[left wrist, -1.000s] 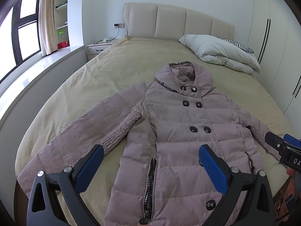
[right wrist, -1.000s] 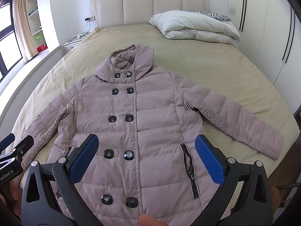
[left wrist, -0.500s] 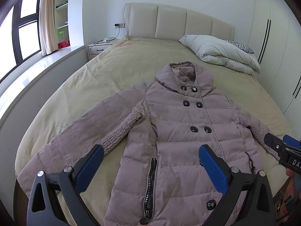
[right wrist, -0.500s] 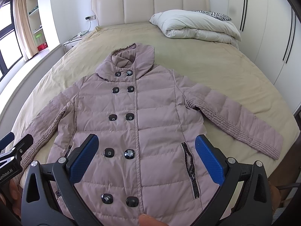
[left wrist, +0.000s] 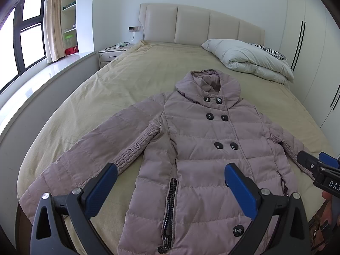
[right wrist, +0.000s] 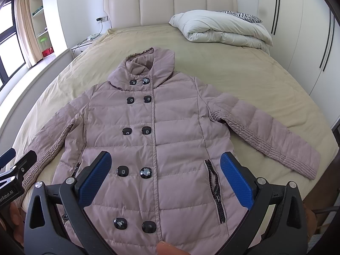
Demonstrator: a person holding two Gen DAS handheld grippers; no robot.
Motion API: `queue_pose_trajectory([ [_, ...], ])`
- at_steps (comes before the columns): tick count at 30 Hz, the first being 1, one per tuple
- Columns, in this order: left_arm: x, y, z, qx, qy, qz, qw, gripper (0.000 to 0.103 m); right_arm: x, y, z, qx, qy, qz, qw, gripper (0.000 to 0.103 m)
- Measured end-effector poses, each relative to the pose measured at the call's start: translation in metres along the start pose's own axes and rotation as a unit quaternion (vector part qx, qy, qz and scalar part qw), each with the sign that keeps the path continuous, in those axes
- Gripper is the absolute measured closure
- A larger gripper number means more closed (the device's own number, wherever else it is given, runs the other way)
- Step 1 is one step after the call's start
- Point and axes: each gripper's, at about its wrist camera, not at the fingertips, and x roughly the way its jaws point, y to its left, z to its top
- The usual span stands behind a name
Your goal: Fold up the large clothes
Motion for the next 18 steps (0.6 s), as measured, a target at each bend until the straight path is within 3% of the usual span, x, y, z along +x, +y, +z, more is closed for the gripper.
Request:
queue_pose_trajectory([
  [18,0.0000,-0.0004,-0.0002,0.000,0.000,0.000,1.0000,0.000,0.0008,0.0016,-0.0027,-0.002,0.002,0.001,1.000,0.000],
])
